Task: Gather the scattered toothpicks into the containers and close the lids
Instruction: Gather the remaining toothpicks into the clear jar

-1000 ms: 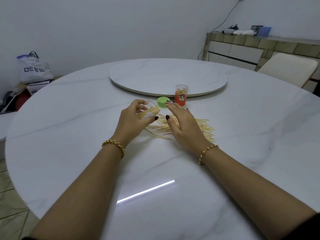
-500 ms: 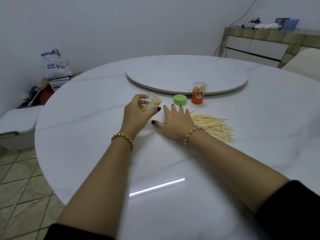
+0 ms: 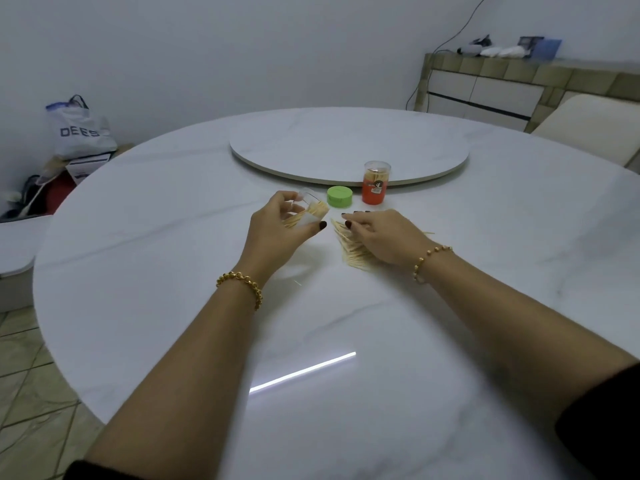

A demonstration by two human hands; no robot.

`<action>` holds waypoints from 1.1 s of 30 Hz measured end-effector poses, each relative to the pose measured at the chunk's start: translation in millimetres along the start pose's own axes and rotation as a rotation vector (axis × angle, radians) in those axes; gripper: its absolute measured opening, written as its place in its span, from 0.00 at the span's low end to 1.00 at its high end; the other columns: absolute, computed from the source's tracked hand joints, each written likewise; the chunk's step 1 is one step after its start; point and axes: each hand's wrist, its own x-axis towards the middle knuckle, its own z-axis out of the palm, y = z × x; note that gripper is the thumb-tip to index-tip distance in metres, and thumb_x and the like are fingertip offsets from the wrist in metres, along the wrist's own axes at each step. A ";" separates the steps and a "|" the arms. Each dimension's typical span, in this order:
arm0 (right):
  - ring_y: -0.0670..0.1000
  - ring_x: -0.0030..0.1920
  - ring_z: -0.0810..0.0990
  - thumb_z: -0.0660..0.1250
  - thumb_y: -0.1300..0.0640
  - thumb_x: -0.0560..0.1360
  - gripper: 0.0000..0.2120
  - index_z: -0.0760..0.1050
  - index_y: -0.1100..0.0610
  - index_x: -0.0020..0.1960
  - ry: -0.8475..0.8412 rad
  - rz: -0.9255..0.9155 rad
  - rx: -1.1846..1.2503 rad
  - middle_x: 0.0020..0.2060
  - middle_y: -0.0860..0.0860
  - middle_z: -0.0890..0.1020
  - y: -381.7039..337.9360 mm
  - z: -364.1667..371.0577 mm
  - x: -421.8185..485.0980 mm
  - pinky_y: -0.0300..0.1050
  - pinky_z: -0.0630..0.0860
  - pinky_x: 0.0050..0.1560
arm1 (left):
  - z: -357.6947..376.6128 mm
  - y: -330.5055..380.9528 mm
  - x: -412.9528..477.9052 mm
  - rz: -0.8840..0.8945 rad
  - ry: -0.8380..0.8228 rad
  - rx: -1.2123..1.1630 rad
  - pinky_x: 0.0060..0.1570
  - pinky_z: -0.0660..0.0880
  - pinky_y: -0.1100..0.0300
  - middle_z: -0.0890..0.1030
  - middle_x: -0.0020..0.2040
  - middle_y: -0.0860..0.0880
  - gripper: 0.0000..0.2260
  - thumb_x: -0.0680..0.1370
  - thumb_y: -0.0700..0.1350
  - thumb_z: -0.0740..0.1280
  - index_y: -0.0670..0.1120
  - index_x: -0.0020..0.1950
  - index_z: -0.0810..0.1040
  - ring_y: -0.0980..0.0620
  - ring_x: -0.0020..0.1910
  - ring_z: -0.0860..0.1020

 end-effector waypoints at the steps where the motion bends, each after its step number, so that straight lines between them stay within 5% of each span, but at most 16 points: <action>1: 0.52 0.61 0.75 0.54 0.47 0.81 0.17 0.73 0.44 0.66 0.021 0.031 0.071 0.62 0.49 0.79 7.8 -5.7 -2.4 0.48 0.71 0.61 | 1.8 0.5 -0.4 0.002 -0.010 -0.006 0.38 0.68 0.80 0.78 0.50 0.56 0.21 0.69 0.51 0.76 0.49 0.59 0.74 0.67 0.47 0.74; 8: 0.57 0.71 0.63 0.49 0.47 0.82 0.22 0.65 0.56 0.72 -0.035 0.236 0.034 0.70 0.56 0.68 49.0 -9.8 -19.9 0.51 0.60 0.69 | 12.9 5.0 -4.1 0.030 -0.069 -0.019 0.39 0.67 0.81 0.79 0.51 0.55 0.21 0.69 0.50 0.76 0.50 0.58 0.74 0.64 0.50 0.75; 15: 0.58 0.62 0.69 0.51 0.49 0.81 0.17 0.70 0.58 0.60 -0.010 0.155 0.030 0.56 0.57 0.75 33.7 11.3 -17.8 0.53 0.66 0.62 | 16.3 3.1 -6.4 0.034 -0.085 -0.028 0.39 0.69 0.79 0.78 0.50 0.55 0.19 0.70 0.49 0.76 0.50 0.57 0.74 0.65 0.49 0.75; 21: 0.56 0.76 0.52 0.52 0.41 0.80 0.27 0.61 0.54 0.74 -0.006 0.129 -0.062 0.74 0.53 0.62 15.4 13.3 -15.8 0.60 0.49 0.74 | 8.1 -3.9 -1.0 -0.009 -0.009 -0.068 0.50 0.80 0.52 0.78 0.49 0.58 0.21 0.69 0.49 0.77 0.50 0.58 0.75 0.63 0.50 0.76; 26: 0.52 0.77 0.50 0.55 0.34 0.76 0.34 0.59 0.54 0.75 -0.005 0.078 -0.093 0.75 0.51 0.59 -12.4 15.9 -14.1 0.61 0.44 0.74 | -1.7 -5.1 3.6 -0.020 0.065 -0.050 0.44 0.72 0.74 0.78 0.50 0.58 0.22 0.69 0.51 0.77 0.50 0.59 0.74 0.64 0.50 0.76; 33: 0.52 0.76 0.52 0.54 0.26 0.70 0.44 0.60 0.57 0.74 0.038 0.071 -0.177 0.74 0.52 0.62 -47.2 41.7 -4.6 0.65 0.44 0.73 | -6.5 -6.6 6.0 -0.032 0.103 -0.043 0.45 0.71 0.72 0.78 0.49 0.57 0.22 0.69 0.50 0.77 0.50 0.59 0.74 0.66 0.48 0.75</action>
